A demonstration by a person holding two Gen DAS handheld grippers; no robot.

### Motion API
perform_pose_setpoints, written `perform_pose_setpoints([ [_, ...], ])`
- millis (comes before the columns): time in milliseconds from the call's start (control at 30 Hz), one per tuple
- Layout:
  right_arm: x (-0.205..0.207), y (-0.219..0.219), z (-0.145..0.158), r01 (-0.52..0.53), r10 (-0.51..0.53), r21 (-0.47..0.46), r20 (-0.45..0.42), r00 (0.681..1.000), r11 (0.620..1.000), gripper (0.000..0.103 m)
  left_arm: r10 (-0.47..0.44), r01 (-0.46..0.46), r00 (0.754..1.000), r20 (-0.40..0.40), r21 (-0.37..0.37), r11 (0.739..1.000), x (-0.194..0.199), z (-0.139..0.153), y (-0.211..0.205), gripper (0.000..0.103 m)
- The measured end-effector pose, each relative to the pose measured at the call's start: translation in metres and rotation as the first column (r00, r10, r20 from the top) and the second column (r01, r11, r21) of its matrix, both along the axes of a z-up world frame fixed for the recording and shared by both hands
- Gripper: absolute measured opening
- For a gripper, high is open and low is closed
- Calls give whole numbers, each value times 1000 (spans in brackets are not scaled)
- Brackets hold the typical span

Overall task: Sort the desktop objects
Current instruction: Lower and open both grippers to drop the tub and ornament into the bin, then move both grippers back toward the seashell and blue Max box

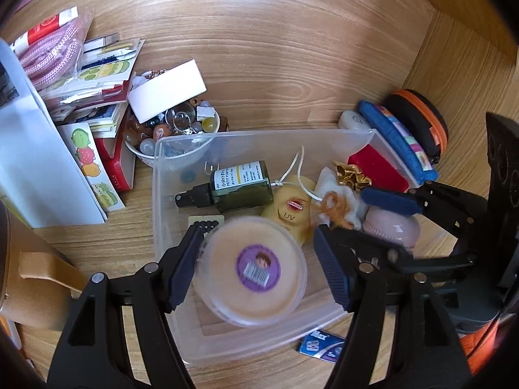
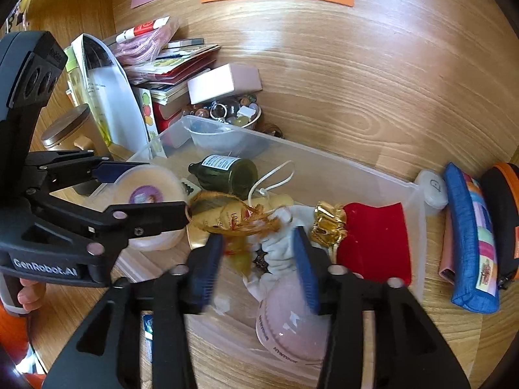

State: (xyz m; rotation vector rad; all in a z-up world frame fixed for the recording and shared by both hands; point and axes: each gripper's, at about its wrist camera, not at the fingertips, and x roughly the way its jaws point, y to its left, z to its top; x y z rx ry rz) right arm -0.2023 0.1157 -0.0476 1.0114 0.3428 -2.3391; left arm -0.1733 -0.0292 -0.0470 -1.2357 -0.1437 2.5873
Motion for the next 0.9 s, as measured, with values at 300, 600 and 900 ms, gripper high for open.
perform_pose_setpoints([
  [300,14,7,20,29,-29,-1,-68,997,1000,69,25,-25,999,-44,-2,1000,15,16,-3,85],
  [600,25,26,31,69,-71,-46,-41,997,997,75,37,-37,998,-56,18,999,34,29,-5,89],
  [900,60,35,44,99,-105,-63,-101,989,993,79,102,-110,987,-122,-61,992,69,41,-5,95],
])
